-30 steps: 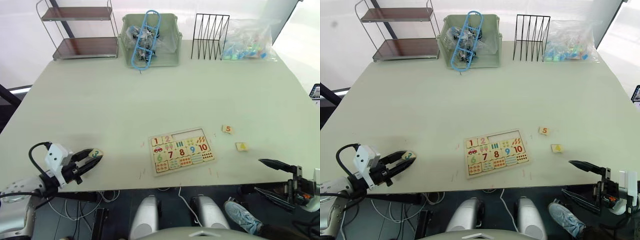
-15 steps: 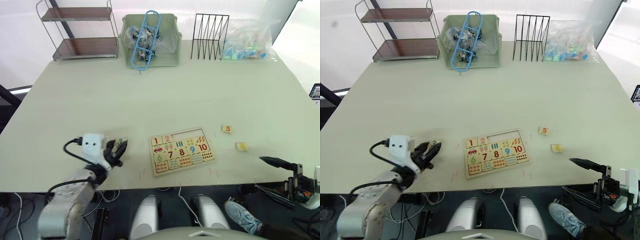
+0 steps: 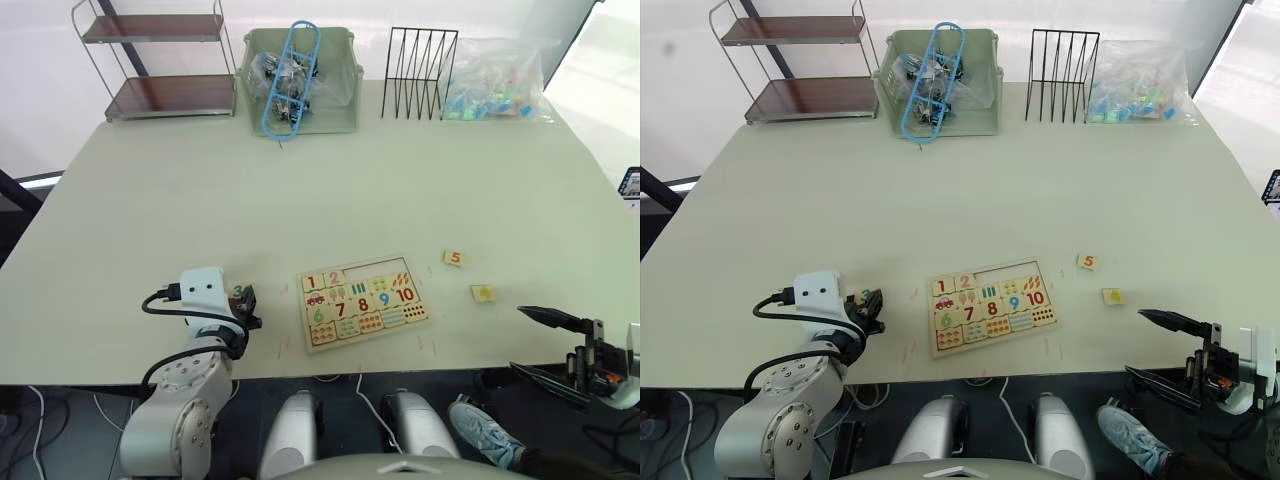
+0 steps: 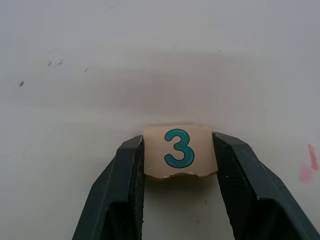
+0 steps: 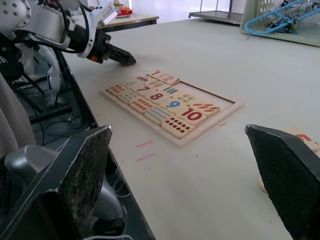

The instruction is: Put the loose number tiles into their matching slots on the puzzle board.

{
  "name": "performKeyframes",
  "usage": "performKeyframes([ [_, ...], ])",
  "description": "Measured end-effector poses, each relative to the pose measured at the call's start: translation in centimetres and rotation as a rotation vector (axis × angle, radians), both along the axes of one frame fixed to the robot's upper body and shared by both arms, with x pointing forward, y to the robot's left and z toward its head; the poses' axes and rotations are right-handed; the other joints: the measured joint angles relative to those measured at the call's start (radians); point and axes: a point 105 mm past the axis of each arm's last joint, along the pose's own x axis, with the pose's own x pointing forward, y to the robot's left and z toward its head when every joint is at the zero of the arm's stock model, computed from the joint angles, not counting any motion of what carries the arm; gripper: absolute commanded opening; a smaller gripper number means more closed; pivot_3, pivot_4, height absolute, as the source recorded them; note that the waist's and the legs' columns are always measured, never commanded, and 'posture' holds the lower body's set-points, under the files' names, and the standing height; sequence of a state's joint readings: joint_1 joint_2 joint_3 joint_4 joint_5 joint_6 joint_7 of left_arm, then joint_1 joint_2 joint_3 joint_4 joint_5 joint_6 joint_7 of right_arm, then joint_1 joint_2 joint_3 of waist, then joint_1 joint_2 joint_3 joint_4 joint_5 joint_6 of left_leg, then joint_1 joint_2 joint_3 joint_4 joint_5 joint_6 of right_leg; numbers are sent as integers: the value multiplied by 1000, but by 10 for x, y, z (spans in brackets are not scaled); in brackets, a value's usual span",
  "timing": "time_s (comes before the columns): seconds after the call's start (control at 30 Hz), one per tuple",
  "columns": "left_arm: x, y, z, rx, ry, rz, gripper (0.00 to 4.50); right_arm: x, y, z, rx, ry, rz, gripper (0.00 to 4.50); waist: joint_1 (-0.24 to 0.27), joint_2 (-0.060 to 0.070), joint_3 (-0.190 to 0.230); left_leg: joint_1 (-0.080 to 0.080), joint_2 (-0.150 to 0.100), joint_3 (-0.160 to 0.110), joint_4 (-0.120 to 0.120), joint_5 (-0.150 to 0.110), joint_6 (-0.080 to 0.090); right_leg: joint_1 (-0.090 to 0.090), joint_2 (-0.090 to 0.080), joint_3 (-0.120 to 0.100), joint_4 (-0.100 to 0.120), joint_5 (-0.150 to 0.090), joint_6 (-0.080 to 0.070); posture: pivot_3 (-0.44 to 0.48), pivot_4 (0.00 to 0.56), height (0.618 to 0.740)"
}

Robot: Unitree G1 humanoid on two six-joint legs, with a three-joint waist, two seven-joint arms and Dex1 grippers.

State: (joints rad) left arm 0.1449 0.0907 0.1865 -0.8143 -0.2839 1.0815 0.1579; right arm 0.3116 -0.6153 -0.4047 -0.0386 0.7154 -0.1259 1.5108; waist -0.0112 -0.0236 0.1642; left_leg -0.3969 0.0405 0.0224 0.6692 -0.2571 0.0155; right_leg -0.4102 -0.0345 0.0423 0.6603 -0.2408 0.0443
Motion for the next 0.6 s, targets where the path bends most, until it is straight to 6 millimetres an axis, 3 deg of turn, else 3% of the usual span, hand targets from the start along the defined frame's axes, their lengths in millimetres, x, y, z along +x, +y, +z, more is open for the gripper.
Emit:
performKeyframes([
  [0.07,1,-1,0,-6,-3,1,3379,1,0,0,0,-3,2,4500,0,0,0,0,0,0,0,0,0,0,0,0,0,0,0,0,150,740],
  [0.13,1,-3,1,-19,-7,-2,4474,1,0,0,0,-3,3,4500,0,0,0,0,0,0,0,0,0,0,0,0,0,0,0,0,150,740],
  [0.43,-2,-1,26,-1,-66,-128,4474,2,-1,-1,2,-3,-6,4500,-1,0,0,0,0,0,0,0,0,0,0,-1,0,0,0,0,150,740],
  [0.6,7,7,46,-62,-140,-244,4474,4,0,0,10,-11,-20,4500,0,0,0,0,0,-1,0,0,0,0,0,-1,0,0,0,0,150,740],
])
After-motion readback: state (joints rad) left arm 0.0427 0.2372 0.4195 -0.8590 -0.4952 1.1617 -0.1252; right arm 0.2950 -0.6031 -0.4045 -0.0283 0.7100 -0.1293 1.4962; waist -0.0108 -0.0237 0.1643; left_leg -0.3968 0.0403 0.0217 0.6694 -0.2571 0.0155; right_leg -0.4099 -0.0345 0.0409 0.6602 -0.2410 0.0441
